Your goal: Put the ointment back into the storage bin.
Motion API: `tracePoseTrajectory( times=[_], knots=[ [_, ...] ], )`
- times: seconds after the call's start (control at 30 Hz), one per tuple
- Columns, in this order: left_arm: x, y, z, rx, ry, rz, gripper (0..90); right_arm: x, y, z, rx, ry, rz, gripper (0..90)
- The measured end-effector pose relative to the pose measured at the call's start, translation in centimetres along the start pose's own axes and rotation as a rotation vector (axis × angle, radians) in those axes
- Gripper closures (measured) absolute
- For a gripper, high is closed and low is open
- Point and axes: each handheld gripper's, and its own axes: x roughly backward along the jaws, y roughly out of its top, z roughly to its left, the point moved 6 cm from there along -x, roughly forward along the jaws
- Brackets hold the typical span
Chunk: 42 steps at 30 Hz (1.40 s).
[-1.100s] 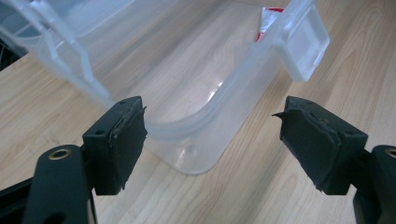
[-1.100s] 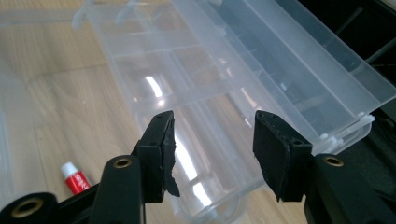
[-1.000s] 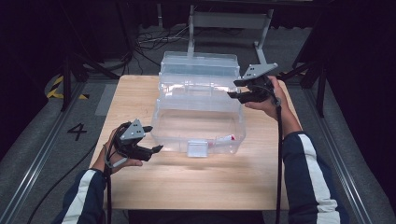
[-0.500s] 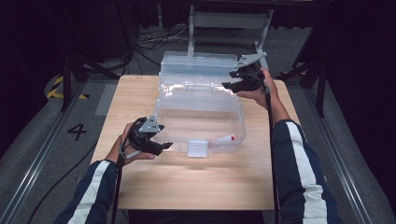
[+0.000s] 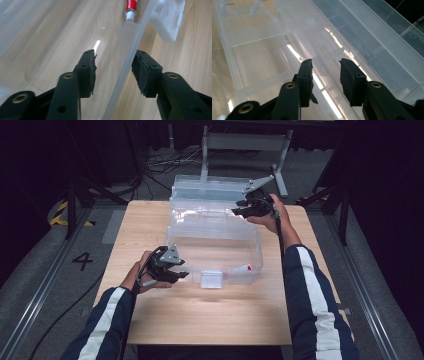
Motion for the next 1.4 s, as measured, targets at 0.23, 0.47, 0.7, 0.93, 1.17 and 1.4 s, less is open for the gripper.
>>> tracePoseTrajectory(
  times=[0.23,0.47,0.7,0.93,1.17,1.4],
  knots=[
    [-0.2,-0.1,-0.3,-0.063,-0.012,0.044,69.1,-0.1,0.3,0.1,-0.006,0.006,0.031,65.6],
    [-0.3,0.1,-0.3,-0.063,-0.027,0.058,71.2,-0.1,0.6,0.4,0.028,0.001,0.071,69.2],
    [-0.3,0.1,-0.3,-0.045,-0.035,0.055,72.0,0.1,0.9,0.9,0.081,-0.013,0.089,73.2],
    [-0.3,0.1,-0.5,-0.006,-0.037,0.037,71.3,0.3,1.2,1.5,0.122,-0.03,0.125,76.2],
    [-0.3,0.2,-0.6,0.014,-0.035,0.044,70.9,0.4,1.3,1.7,0.15,0.001,0.122,80.1],
    [-0.3,0.2,-0.6,0.016,-0.031,0.042,70.6,0.9,1.5,2.2,0.182,0.029,0.126,82.6]
  ],
)
